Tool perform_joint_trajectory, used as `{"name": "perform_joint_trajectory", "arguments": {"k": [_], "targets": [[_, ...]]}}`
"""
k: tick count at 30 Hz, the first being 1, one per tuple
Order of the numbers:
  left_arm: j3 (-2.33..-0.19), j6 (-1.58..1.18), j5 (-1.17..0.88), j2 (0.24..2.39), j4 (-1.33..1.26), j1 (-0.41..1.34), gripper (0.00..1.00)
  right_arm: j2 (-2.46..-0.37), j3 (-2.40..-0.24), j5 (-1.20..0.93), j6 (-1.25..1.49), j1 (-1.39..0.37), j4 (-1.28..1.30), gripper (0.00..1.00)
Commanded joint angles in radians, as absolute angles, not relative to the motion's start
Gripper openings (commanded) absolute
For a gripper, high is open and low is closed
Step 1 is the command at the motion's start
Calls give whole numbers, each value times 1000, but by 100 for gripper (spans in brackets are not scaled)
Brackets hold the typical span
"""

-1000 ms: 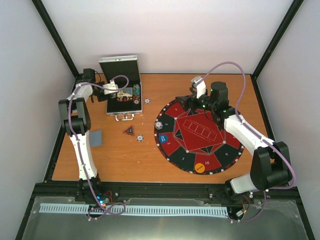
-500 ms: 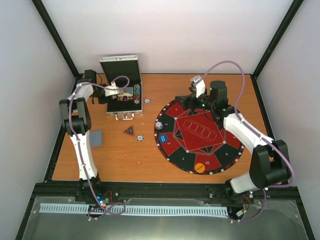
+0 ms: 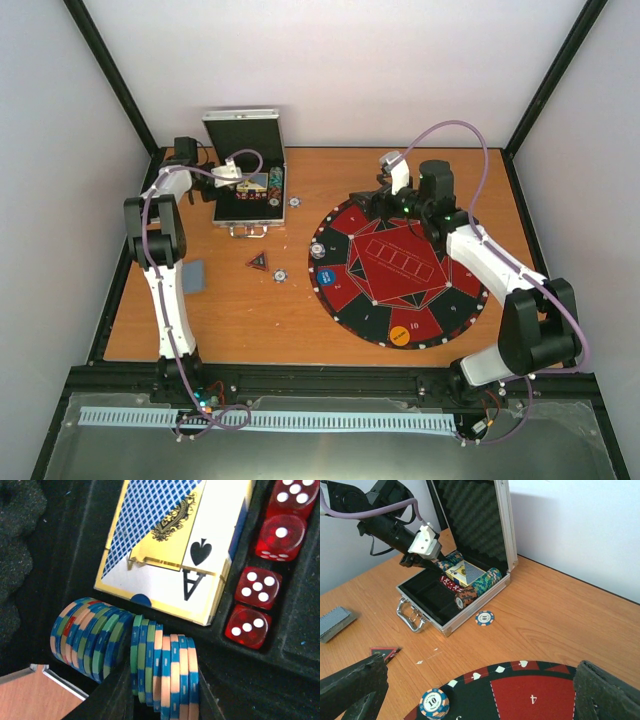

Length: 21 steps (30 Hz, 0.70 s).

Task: Distribute texas hold em gaming equipment

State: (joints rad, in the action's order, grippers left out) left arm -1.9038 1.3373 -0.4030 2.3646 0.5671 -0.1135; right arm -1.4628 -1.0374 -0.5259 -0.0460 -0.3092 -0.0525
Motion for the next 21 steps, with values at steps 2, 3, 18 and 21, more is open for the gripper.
{"name": "perform_joint_trajectory", "arguments": {"k": [2, 3, 18, 21], "targets": [[-1930, 1290, -433, 2388, 589, -101, 2, -1472, -1074, -551, -55, -310, -36, 100], [-1931, 1276, -434, 2380, 602, -100, 1, -1469, -1075, -550, -58, -310, -31, 100], [-1957, 941, -582, 2186, 779, -115, 1, -1433, -1080, -523, -106, -310, -1, 100], [-1968, 797, -647, 2133, 820, -114, 1, -1420, -1081, -511, -142, -310, 16, 100]]}}
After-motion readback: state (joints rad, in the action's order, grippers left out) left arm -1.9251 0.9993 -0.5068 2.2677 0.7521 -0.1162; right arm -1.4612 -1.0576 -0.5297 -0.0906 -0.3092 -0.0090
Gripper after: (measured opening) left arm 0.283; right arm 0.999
